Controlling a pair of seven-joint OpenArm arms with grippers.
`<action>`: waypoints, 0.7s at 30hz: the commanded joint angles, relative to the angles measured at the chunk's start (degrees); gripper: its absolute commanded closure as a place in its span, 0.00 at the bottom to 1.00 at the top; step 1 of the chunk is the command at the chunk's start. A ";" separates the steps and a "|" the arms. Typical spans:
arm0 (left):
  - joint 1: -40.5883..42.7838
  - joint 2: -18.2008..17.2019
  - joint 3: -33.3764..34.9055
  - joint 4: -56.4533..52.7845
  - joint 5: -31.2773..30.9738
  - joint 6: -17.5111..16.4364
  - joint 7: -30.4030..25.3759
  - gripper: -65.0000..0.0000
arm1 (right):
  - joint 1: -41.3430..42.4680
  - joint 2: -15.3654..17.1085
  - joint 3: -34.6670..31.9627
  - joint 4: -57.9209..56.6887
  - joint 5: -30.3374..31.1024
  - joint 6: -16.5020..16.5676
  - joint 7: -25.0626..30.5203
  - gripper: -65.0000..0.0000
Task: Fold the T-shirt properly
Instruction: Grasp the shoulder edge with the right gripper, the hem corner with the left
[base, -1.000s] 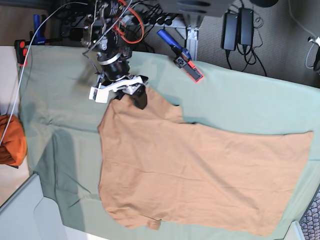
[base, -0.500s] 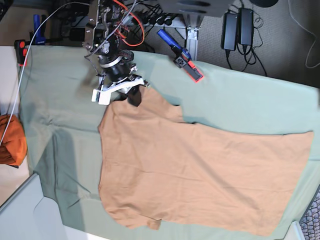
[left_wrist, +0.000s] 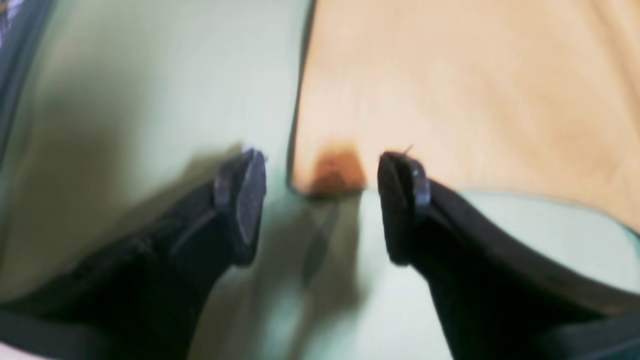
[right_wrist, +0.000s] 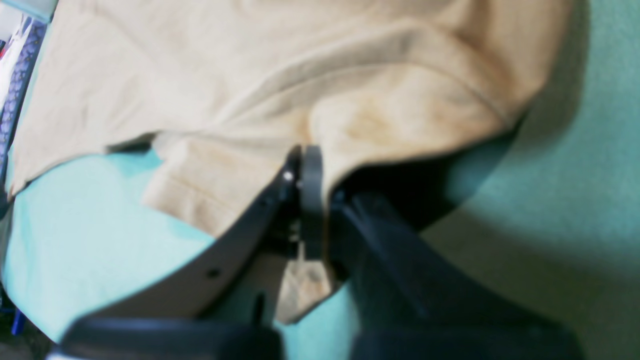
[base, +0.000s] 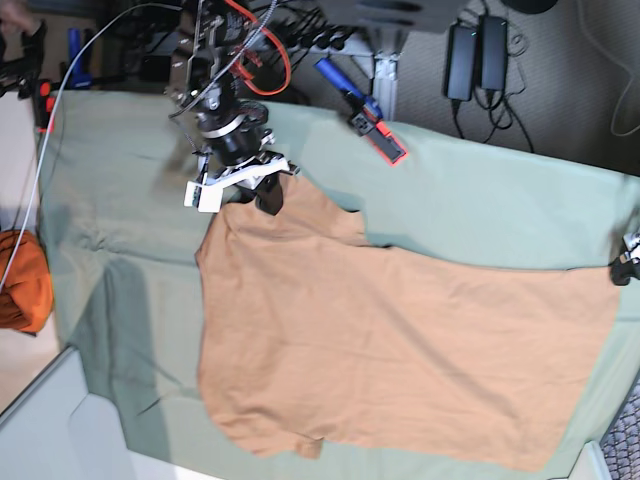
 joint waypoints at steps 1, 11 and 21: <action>-2.03 -1.20 0.07 -0.52 -0.70 -0.48 -0.66 0.40 | -0.35 0.02 -0.11 -0.11 -1.49 0.83 -2.54 1.00; -4.46 0.39 0.42 -5.01 0.98 -0.66 1.77 0.40 | -0.31 0.02 -0.11 -0.11 -1.49 0.81 -2.54 1.00; -4.31 0.46 0.42 -3.82 -2.80 -6.67 6.29 0.40 | -0.20 0.02 -0.11 -0.11 -1.49 0.81 -2.54 1.00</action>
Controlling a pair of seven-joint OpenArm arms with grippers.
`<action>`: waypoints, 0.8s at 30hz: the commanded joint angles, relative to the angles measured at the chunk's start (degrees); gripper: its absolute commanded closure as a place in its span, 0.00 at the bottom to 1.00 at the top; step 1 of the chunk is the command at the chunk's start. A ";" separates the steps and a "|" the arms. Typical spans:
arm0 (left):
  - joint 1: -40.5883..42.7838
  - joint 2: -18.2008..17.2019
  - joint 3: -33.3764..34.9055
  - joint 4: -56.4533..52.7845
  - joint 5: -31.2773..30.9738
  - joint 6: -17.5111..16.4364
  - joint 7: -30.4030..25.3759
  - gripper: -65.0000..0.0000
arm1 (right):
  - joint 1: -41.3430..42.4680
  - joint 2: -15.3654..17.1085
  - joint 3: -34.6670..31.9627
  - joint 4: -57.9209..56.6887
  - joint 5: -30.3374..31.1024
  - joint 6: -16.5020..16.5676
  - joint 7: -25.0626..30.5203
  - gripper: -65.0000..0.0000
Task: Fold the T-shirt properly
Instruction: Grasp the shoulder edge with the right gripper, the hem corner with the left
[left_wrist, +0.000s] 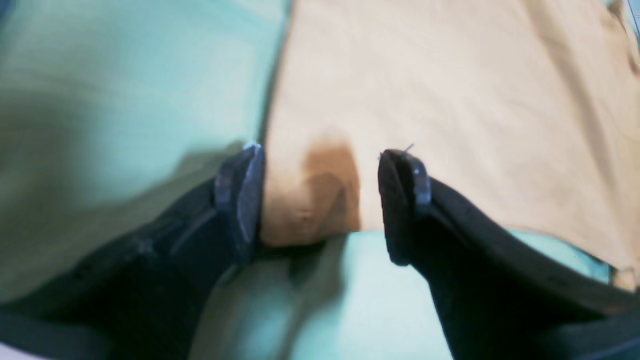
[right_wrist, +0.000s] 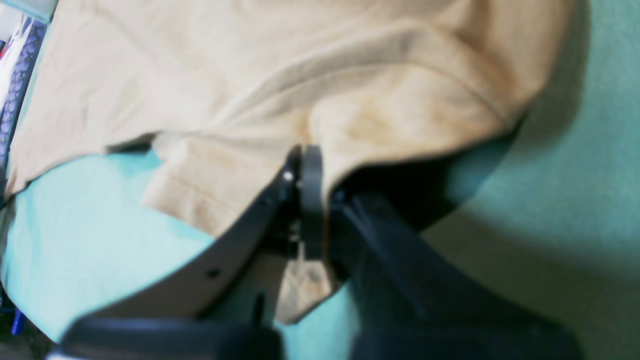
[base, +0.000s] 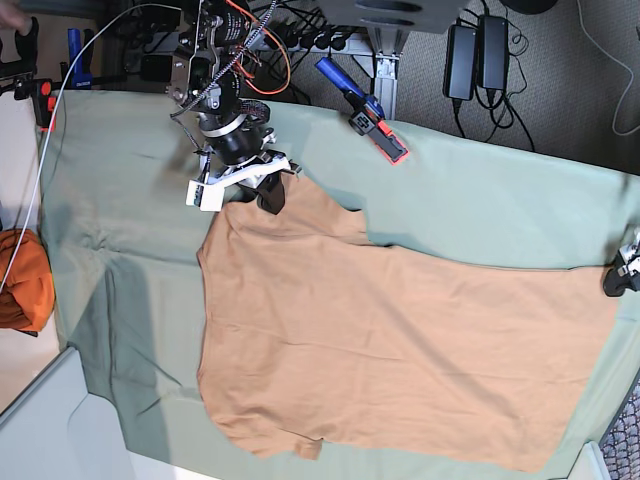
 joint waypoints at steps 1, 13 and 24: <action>-0.46 -0.85 0.04 1.14 -0.33 -1.31 1.64 0.40 | -0.22 0.02 -0.11 -0.11 -1.49 0.81 -2.54 1.00; -0.59 -1.03 4.00 2.89 -0.33 -1.29 0.85 0.40 | -0.22 0.04 -0.11 -0.11 -1.49 0.83 -2.51 1.00; -0.85 -1.97 4.00 8.17 0.55 -1.46 0.70 0.40 | -0.22 0.02 -0.11 -0.11 -1.49 0.81 -2.51 1.00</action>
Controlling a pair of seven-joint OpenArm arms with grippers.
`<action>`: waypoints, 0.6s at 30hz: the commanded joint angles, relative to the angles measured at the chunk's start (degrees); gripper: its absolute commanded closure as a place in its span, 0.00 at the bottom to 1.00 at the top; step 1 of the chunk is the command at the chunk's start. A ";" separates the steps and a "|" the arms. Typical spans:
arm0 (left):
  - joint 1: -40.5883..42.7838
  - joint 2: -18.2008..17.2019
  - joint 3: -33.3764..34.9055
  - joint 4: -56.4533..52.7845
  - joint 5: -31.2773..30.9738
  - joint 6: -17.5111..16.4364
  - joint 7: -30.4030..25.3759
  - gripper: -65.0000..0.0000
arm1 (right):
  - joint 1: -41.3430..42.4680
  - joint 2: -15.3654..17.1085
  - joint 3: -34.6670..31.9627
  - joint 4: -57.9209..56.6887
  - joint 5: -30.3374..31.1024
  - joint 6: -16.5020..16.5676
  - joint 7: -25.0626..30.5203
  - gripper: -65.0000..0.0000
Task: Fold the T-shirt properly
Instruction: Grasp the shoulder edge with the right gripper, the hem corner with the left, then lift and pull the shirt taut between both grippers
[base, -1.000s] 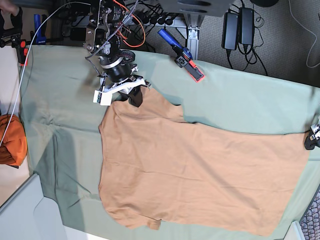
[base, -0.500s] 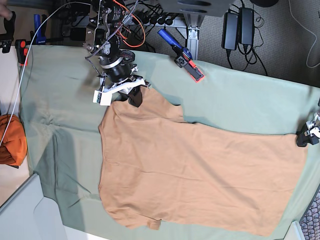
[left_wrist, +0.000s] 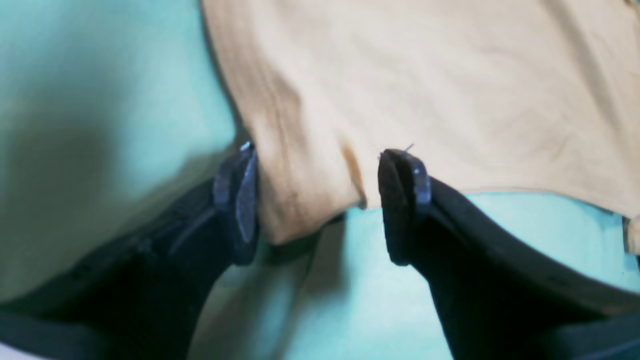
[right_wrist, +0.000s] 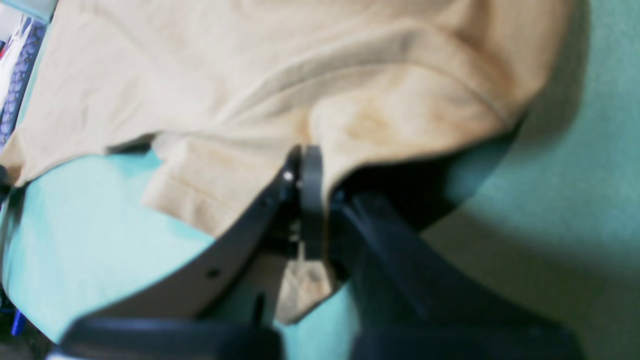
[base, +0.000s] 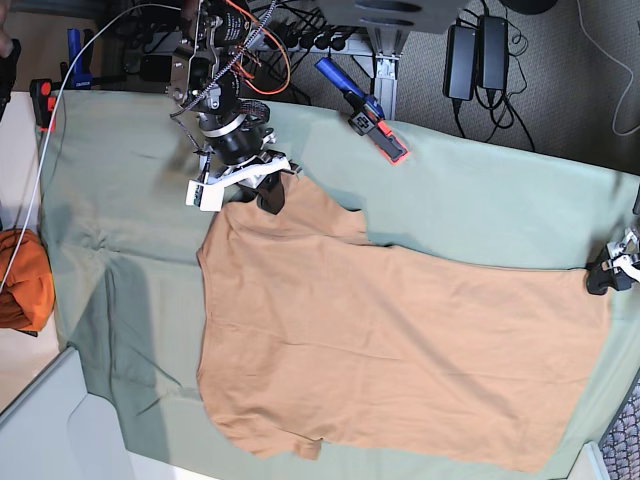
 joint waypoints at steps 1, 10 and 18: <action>-1.09 -1.46 -0.35 1.79 -0.79 -1.05 -0.81 0.40 | -0.22 0.02 -0.11 -0.04 -1.49 0.81 -2.51 1.00; -1.07 -1.42 -0.35 2.73 -0.42 -1.07 -1.36 0.83 | -0.22 0.02 -0.11 -0.04 -1.49 0.81 -2.54 1.00; -0.90 -2.21 -0.35 2.73 5.09 -4.92 -3.30 1.00 | -0.24 0.50 -0.09 0.02 -2.12 0.85 -5.84 1.00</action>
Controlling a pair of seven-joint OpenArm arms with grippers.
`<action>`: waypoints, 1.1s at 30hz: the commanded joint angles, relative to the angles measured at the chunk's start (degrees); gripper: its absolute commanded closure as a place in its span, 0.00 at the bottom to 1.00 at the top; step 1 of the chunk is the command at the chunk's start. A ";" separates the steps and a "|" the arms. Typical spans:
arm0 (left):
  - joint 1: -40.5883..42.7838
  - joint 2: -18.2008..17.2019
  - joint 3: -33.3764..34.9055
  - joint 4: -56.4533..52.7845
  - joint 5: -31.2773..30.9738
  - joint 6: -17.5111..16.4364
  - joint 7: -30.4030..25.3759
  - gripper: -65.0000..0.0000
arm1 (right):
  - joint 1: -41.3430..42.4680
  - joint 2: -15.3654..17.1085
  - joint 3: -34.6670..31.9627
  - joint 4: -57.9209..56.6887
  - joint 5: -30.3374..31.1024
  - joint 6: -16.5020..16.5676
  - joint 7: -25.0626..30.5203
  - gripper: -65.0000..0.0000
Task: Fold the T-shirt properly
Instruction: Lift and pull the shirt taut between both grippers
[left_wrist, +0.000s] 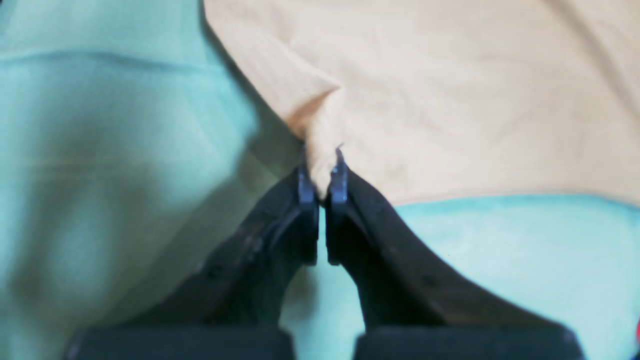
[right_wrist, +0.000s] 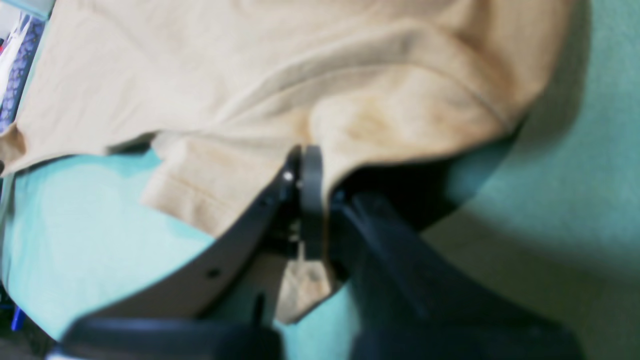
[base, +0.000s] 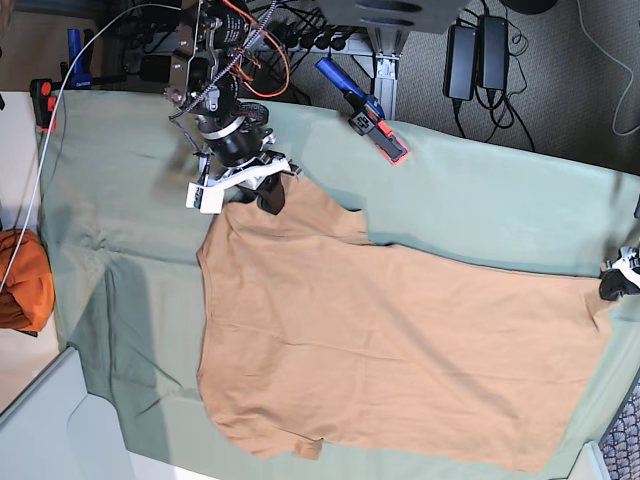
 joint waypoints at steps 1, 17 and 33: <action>-0.87 -2.03 -0.39 0.94 -1.25 -3.16 -0.92 1.00 | -0.31 0.35 -0.09 -0.02 -1.70 0.85 -4.26 1.00; 2.73 -8.83 -0.39 0.94 -9.49 -3.16 2.01 1.00 | -9.66 5.79 0.24 13.03 3.93 3.41 -9.01 1.00; 2.49 -9.01 -0.39 0.92 -9.86 -3.16 -3.15 1.00 | -3.76 5.79 1.60 17.31 3.87 3.41 -8.96 1.00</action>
